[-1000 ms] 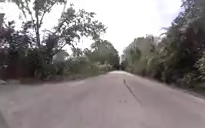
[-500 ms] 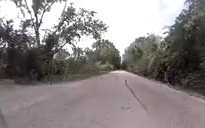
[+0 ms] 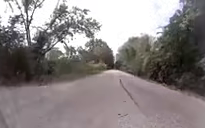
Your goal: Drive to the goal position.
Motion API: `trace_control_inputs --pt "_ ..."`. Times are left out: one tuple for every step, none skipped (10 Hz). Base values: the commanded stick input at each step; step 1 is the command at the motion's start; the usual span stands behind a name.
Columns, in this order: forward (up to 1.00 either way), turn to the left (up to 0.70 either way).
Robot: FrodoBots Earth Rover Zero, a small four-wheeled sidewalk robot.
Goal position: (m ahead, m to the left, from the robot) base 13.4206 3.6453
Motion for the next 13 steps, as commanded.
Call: trace_control_inputs --pt "0.5 0.0" --pt "0.5 0.0" --pt "0.5 0.0" --pt "0.5 0.0" --pt "0.5 0.0" --pt "0.5 0.0" --pt "0.5 0.0" --pt "0.5 0.0" --pt "0.5 0.0" --pt "0.5 0.0" --pt "0.5 0.0" --pt "0.5 0.0" --pt "0.5 0.0"
